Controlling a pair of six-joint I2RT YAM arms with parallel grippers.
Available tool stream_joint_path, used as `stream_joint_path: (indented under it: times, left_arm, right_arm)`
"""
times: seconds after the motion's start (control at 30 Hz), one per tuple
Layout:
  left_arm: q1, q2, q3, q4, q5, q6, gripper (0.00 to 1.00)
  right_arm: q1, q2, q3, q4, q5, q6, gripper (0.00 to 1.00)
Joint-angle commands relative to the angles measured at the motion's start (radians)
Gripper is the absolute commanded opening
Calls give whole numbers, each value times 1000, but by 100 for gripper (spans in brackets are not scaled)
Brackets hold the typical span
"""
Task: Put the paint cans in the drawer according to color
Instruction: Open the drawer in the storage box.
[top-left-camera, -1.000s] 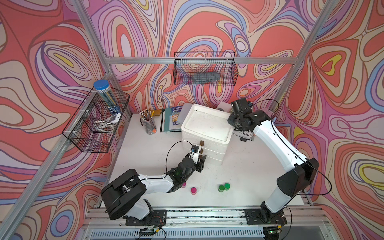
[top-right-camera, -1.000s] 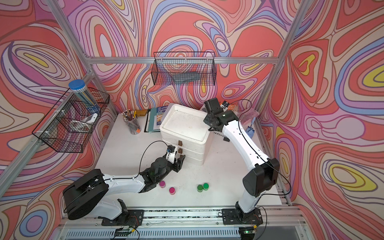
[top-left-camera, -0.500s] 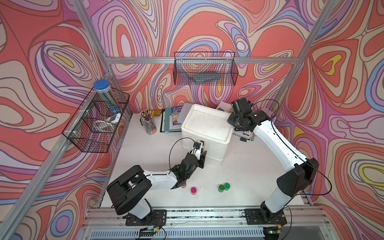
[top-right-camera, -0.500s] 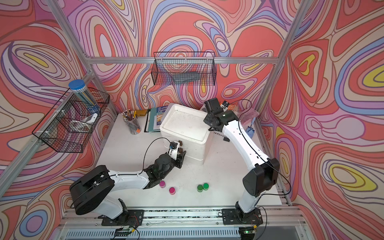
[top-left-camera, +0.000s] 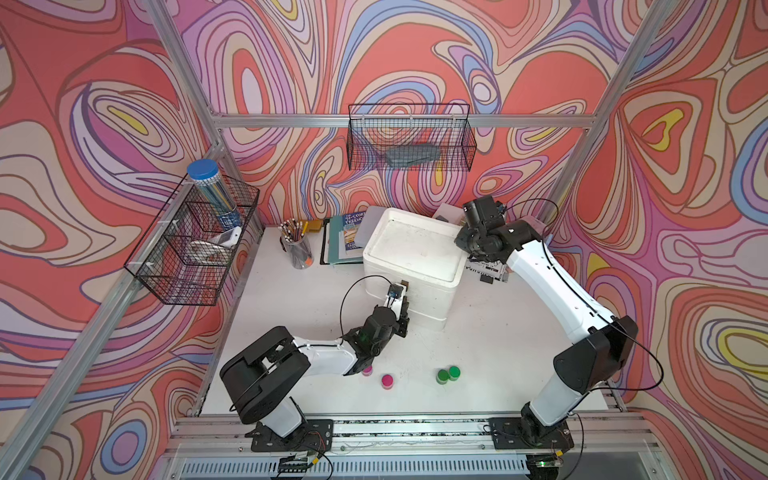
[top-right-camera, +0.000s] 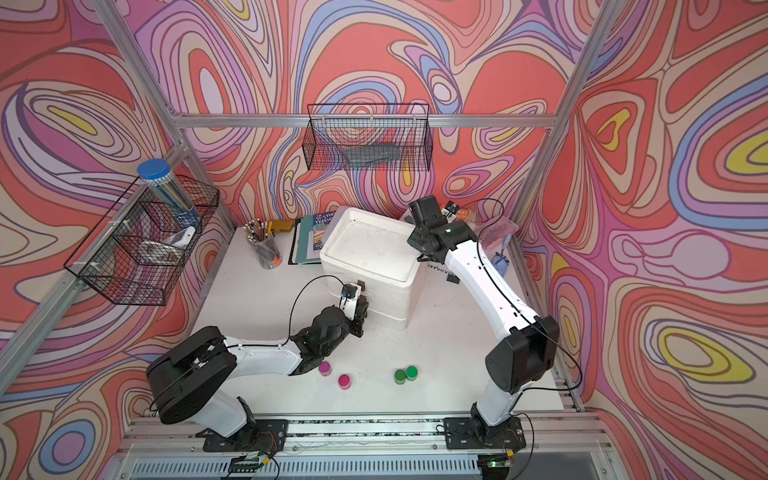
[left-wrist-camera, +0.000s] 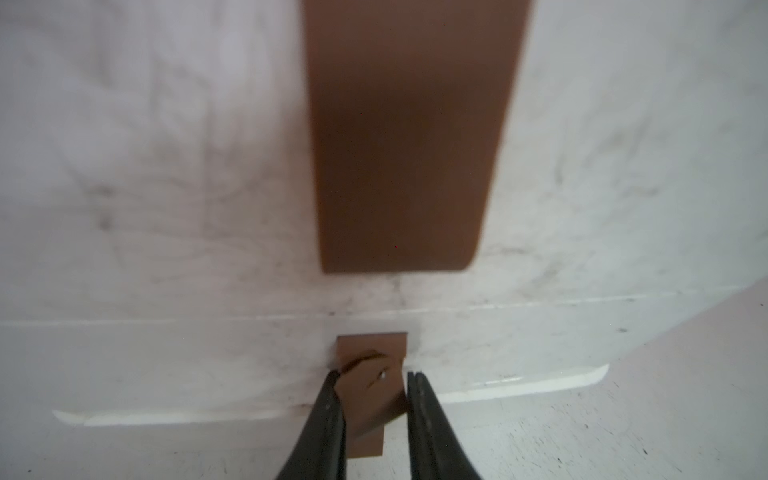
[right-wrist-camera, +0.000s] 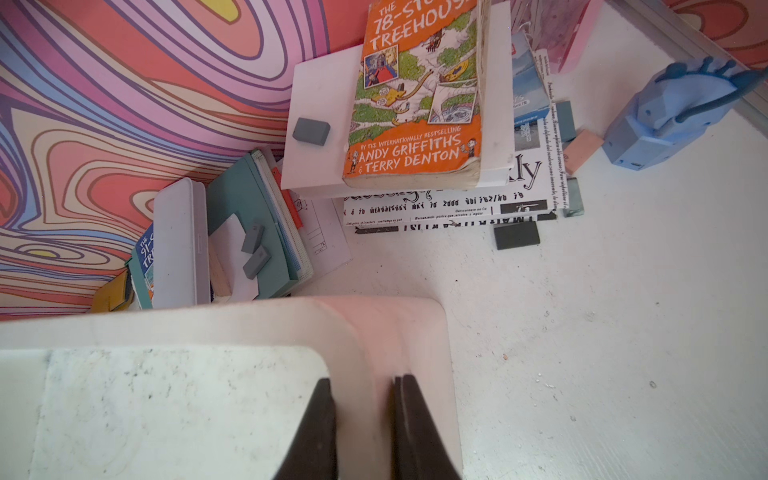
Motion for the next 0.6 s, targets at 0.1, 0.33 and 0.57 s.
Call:
stream_joint_path:
  times: [0.1, 0.33, 0.57]
  left_arm:
    - [12, -52, -19, 74, 56, 35, 0]
    - [12, -194, -111, -48, 74, 15, 0]
    - [12, -383, -180, -230, 147, -15, 0]
  right_arm:
    - [-14, -2, -26, 84, -44, 85, 0]
    - [-28, -9, -42, 93, -45, 80, 0]
    - [-43, -15, -60, 106, -45, 77, 0]
